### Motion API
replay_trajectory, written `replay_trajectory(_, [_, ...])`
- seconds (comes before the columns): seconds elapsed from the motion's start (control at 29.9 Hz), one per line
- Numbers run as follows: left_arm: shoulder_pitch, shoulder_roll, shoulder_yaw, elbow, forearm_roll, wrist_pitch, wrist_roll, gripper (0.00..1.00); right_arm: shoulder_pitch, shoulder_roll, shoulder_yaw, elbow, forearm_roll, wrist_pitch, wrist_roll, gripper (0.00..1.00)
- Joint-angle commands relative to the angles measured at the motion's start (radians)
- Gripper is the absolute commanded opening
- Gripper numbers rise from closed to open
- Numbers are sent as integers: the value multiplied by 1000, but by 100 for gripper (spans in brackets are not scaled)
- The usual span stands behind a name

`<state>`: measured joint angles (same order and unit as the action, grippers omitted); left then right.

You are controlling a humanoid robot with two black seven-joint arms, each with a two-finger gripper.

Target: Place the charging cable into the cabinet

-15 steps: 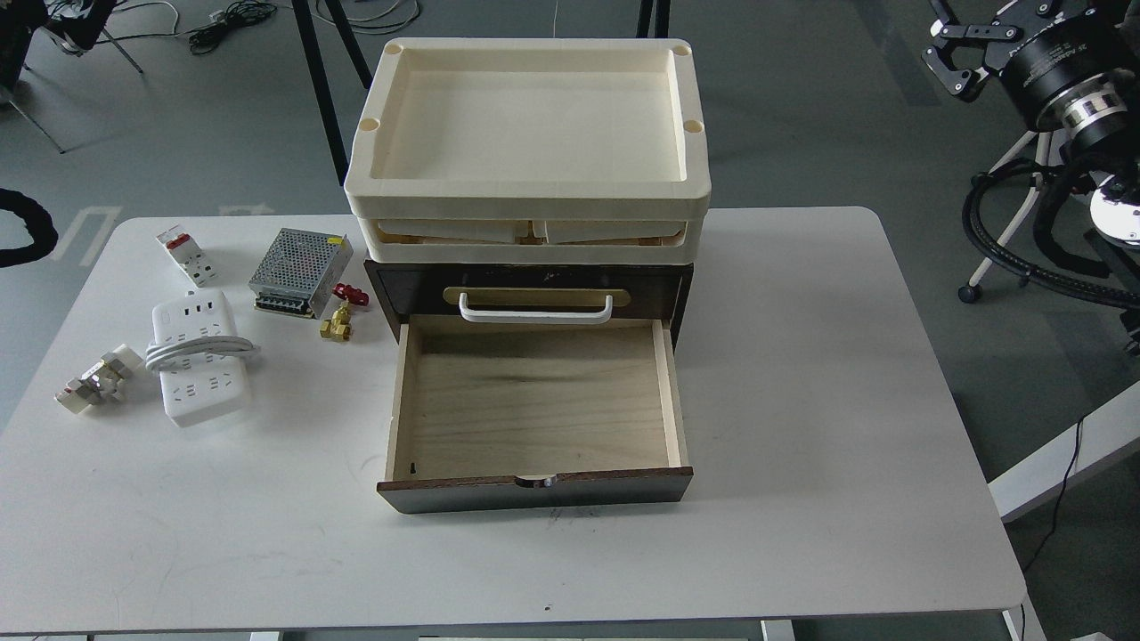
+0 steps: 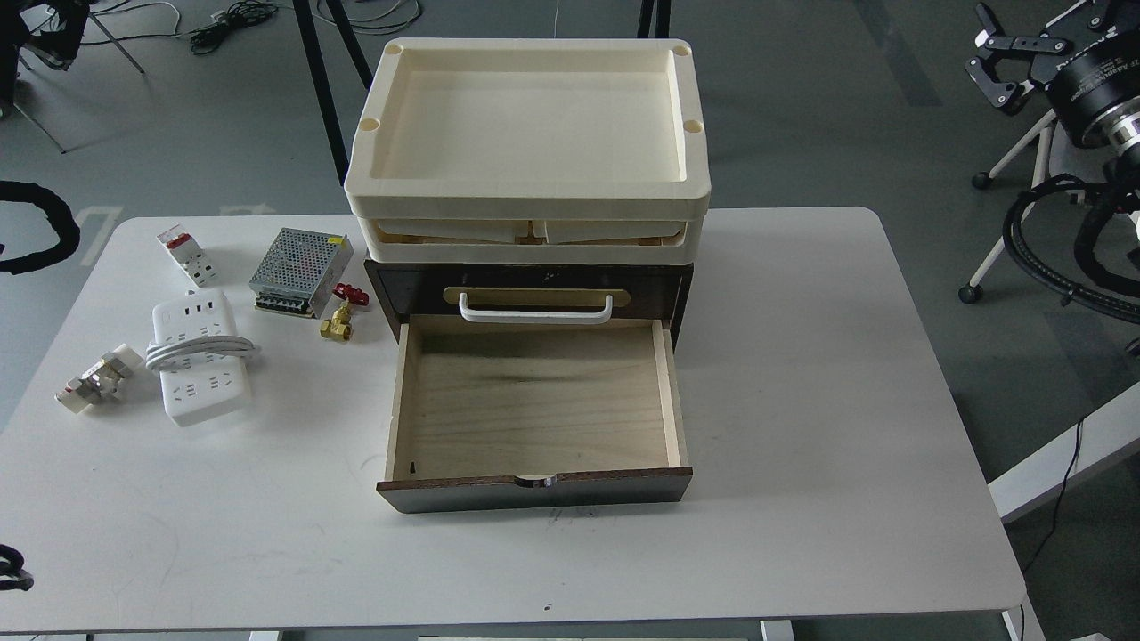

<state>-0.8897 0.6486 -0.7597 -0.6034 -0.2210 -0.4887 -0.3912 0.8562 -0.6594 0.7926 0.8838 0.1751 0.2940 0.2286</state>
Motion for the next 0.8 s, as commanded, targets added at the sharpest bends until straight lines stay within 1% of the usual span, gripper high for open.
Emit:
replay_trajectory(0.0, [0,-29,-16,7,-8,0,-63,100,-16,-11,0,0,1,1,0,100])
replay_trajectory(0.03, [0,-27,-27,5,-8,0,-89,100,-16,-17,0,0,1,-1,0,100])
replay_trajectory(0.07, [-2,-24,-45,2,-11,0,-98,100,-19,-22,0,0,1,-1,0,100])
replay_trajectory(0.2, [0,-32,-235,-21,-17,0,-98,100,-49,-28,8,0,4,-3,0,100])
replay_trajectory(0.27, [3,-34,-283,-27,-24,0,-98,100,-63,-28,20,0,6,-3,0,100])
replay_trajectory(0.33, [12,-32,-296,-67,-37,0,-98,100,-74,-29,31,0,6,-3,0,100])
replay_trajectory(0.4, [46,-18,-296,-154,-37,0,-98,100,-75,-35,40,0,6,-3,0,100])
replay_trajectory(0.47, [90,18,-296,-276,-31,0,-98,100,-75,-39,43,-2,6,-3,0,100])
replay_trajectory(0.5, [119,54,-294,-356,-23,0,-98,100,-75,-39,45,-2,6,-3,0,100])
replay_trajectory(0.64, [239,178,-290,-582,23,0,-98,100,-75,-39,51,-2,6,-3,0,100])
replay_trajectory(0.77, [372,365,-306,-813,118,0,-98,100,-91,-39,53,1,7,-3,0,100])
